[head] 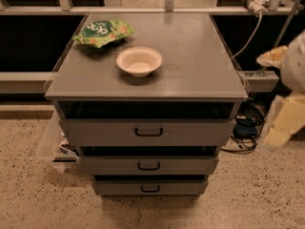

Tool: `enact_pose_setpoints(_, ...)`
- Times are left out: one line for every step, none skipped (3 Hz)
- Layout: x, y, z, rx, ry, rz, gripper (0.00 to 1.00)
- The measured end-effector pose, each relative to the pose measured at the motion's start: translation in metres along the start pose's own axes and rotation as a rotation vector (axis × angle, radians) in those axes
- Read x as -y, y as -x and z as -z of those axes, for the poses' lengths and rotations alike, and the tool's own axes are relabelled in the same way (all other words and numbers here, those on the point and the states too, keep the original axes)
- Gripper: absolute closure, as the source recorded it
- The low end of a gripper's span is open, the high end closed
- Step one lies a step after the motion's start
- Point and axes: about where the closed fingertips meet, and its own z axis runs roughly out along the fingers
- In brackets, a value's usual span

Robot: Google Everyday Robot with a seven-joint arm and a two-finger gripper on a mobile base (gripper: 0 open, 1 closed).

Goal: Open bottom drawer

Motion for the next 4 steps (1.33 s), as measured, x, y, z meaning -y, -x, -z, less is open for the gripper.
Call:
enact_pose_setpoints(-0.04, -0.026, -0.062, 0.149, 0.052, -0.047, 0.0)
enact_pose_setpoints(-0.087, -0.053, -0.159, 0.33, 0.149, -0.185, 0.0)
enact_pose_setpoints(-0.119, -0.071, -0.26, 0.428, 0.216, -0.311, 0.0)
enact_pose_setpoints(-0.115, -0.083, -0.299, 0.449, 0.205, -0.371, 0.0)
